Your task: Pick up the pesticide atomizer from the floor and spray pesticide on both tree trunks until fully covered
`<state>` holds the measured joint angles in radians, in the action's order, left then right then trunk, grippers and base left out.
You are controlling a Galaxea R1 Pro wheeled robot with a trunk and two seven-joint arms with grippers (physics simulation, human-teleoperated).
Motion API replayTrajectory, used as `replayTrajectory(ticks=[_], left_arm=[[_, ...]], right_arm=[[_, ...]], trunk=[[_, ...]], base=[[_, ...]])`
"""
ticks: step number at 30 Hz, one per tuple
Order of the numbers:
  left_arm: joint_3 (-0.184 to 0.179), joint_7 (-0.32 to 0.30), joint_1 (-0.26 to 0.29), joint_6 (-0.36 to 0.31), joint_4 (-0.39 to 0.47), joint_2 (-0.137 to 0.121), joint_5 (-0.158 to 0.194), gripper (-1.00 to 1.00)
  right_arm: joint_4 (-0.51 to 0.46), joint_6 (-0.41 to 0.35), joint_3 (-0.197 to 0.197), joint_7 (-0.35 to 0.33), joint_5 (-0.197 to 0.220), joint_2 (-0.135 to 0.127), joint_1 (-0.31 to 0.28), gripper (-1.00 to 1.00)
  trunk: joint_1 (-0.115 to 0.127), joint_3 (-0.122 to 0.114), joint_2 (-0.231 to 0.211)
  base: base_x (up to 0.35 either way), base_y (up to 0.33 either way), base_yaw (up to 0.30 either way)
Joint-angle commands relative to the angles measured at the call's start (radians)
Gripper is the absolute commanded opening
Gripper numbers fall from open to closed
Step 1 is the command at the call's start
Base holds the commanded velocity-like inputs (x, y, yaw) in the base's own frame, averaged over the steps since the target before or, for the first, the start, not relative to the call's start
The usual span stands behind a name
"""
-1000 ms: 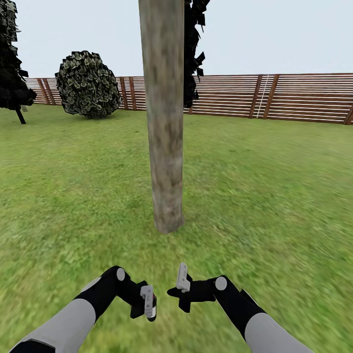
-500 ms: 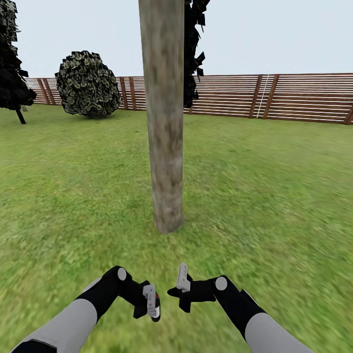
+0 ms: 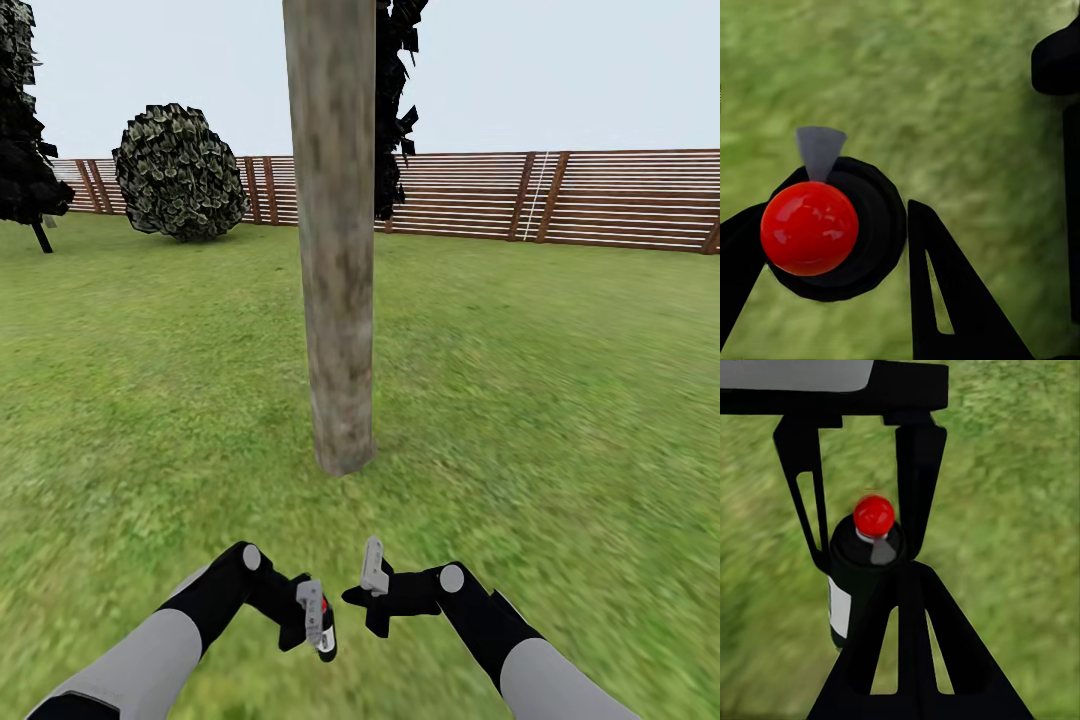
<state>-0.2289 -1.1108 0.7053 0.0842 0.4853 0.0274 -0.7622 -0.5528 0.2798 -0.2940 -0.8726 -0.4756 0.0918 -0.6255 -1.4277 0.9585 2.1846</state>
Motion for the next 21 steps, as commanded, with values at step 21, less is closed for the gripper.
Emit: replayTrajectory(ticks=[21], left_arm=[[0.001,0.009,0.0,0.008,0.001,0.013,0.023,-1.0]], right_arm=[[-0.002,0.006,0.001,0.0,-0.009,0.0,0.0,-1.0]], trunk=[[0.0,0.001,0.0]], base=[[0.0,0.0,0.0]])
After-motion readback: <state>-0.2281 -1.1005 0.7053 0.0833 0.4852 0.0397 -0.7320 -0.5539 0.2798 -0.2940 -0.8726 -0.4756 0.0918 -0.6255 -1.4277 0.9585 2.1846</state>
